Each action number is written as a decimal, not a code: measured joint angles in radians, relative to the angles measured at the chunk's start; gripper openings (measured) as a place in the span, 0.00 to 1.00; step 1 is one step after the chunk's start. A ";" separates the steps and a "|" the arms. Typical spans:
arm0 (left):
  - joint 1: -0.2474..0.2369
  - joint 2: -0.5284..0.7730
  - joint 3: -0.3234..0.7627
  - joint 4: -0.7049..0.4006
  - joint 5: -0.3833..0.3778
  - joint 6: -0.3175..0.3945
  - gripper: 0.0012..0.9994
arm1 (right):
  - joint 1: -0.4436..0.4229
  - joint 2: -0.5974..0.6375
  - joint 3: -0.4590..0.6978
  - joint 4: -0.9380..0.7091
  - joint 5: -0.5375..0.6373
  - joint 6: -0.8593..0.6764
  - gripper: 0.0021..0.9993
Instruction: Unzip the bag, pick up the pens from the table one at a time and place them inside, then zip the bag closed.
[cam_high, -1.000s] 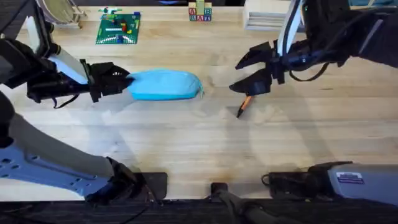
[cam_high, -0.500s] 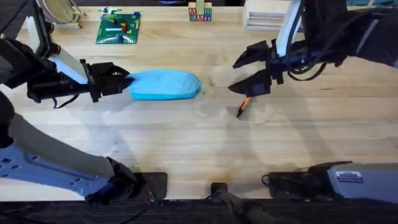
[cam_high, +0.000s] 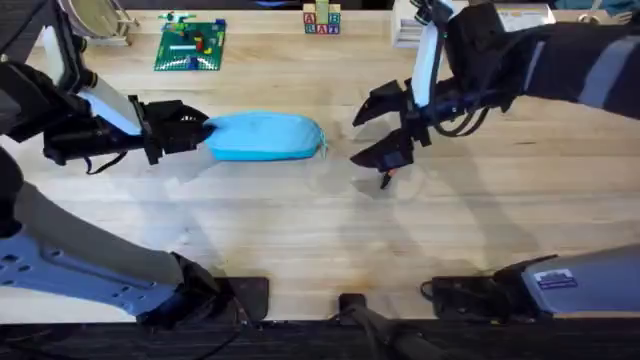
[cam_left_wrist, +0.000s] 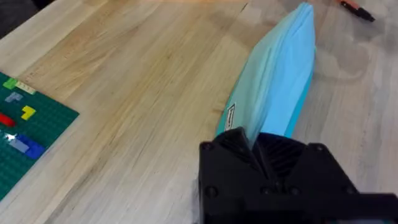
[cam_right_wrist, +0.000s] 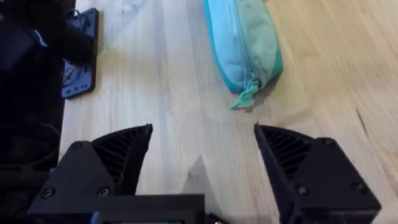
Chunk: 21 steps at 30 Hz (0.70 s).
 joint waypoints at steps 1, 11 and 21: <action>0.000 0.000 0.000 0.000 0.000 0.000 0.04 | 0.005 0.011 0.000 0.010 -0.002 -0.002 1.00; 0.000 0.000 0.000 0.000 0.000 0.000 0.04 | 0.045 0.087 0.002 0.103 -0.005 -0.013 1.00; 0.000 0.000 0.000 0.000 0.000 0.000 0.04 | 0.058 0.118 0.005 0.244 0.000 0.007 1.00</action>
